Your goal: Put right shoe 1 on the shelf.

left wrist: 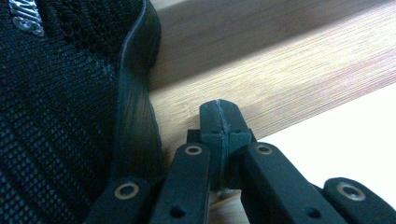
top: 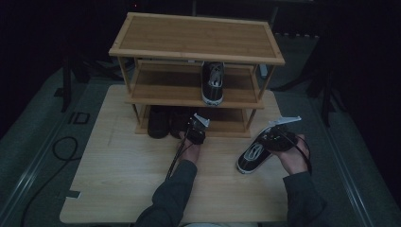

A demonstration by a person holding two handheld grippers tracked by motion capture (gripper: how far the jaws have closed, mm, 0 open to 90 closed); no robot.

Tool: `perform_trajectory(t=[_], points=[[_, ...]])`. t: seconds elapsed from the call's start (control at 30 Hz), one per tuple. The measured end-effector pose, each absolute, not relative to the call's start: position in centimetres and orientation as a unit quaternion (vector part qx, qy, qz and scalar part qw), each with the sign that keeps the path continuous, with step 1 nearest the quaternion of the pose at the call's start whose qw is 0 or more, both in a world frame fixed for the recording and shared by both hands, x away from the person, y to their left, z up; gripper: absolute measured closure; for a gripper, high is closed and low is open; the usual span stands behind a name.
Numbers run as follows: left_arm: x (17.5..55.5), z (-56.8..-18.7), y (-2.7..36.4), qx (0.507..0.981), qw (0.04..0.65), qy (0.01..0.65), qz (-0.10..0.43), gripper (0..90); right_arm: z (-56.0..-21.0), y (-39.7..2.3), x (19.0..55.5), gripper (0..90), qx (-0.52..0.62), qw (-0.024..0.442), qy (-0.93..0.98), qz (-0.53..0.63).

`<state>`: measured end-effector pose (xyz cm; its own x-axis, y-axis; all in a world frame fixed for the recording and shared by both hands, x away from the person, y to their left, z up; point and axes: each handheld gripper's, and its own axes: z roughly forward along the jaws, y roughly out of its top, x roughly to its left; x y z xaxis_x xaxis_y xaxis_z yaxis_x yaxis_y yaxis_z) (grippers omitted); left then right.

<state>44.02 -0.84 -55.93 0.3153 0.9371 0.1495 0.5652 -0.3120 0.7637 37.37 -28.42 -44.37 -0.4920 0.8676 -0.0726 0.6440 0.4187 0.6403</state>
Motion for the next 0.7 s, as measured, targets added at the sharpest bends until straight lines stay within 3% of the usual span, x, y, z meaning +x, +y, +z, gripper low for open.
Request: perform_trajectory(t=[0.5,0.7], points=[[44.0,-55.9,-0.8,0.751,0.306,0.5,0.304,90.0,-47.7,-29.1,37.3,53.5,0.517,0.185,0.803,0.23],[44.0,-55.9,-0.8,0.75,0.307,0.501,0.303,90.0,-48.7,-28.9,37.4,62.2,0.538,0.176,0.795,0.217]])
